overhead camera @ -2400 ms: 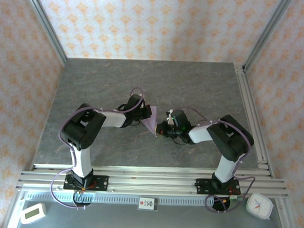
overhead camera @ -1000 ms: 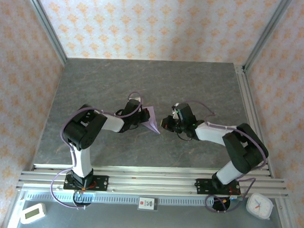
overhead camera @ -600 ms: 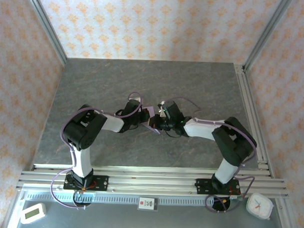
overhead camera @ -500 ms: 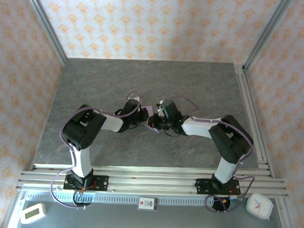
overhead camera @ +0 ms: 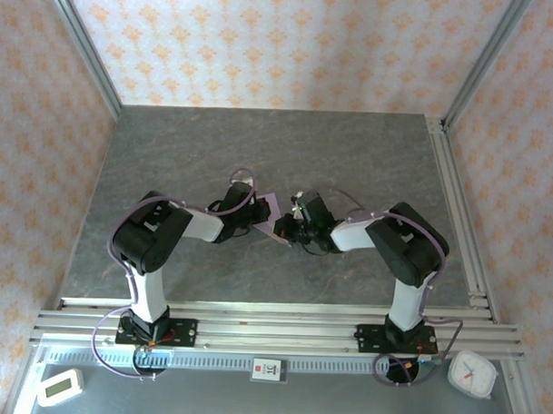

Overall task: Fold a paper plane with a square sheet of paper (pick it up from the middle)
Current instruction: Fourth fold the wing at the center of the table.

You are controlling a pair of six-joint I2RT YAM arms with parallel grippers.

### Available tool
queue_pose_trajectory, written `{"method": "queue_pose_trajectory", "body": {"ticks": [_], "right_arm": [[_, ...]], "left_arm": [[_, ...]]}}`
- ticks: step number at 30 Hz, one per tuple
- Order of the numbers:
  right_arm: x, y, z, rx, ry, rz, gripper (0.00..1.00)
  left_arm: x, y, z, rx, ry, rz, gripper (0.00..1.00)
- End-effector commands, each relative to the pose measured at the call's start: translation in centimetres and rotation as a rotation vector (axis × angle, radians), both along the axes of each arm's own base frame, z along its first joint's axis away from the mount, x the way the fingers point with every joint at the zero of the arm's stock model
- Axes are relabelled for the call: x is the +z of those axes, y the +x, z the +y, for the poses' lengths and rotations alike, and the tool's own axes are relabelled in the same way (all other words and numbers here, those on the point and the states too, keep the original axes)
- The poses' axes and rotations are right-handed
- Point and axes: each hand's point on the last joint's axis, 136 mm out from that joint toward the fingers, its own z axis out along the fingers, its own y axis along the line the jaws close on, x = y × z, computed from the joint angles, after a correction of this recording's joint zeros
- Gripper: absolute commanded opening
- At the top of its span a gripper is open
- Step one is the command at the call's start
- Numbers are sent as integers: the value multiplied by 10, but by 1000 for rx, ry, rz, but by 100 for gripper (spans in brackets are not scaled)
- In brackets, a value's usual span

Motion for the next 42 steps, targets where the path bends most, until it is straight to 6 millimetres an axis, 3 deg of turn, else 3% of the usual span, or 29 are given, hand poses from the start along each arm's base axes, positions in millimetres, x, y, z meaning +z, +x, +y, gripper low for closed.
{"method": "queue_pose_trajectory", "body": {"ticks": [1, 3, 8, 14, 19, 22, 27, 31, 35, 42], "right_arm": [[-50, -29, -35, -63, -129, 162, 0], [-58, -33, -41, -80, -146, 188, 0], [-72, -43, -56, -106, -199, 229, 0], [-80, -51, -67, -111, -234, 245, 0], [-81, -53, -68, -109, -230, 246, 0], [-78, -53, -65, -95, -212, 240, 0], [-73, -53, -60, -64, -194, 223, 0], [-71, -51, -56, -37, -190, 212, 0], [-70, -50, -54, -27, -191, 208, 0], [-69, -48, -51, -18, -185, 202, 0]], "left_arm": [[-14, -13, 6, 18, 25, 63, 0], [-11, -6, 8, 44, 26, 53, 1], [-3, 13, 22, 138, 46, 23, 16], [-5, 35, 46, 210, 88, 10, 16], [-24, 49, 74, 255, 145, 34, 15], [-16, 53, 80, 244, 134, 15, 12], [41, 34, 62, 177, 19, -84, 12], [73, 9, 33, 106, -69, -124, 12], [76, -7, 2, 42, -137, -110, 12], [48, -6, -35, -29, -218, -56, 12]]}}
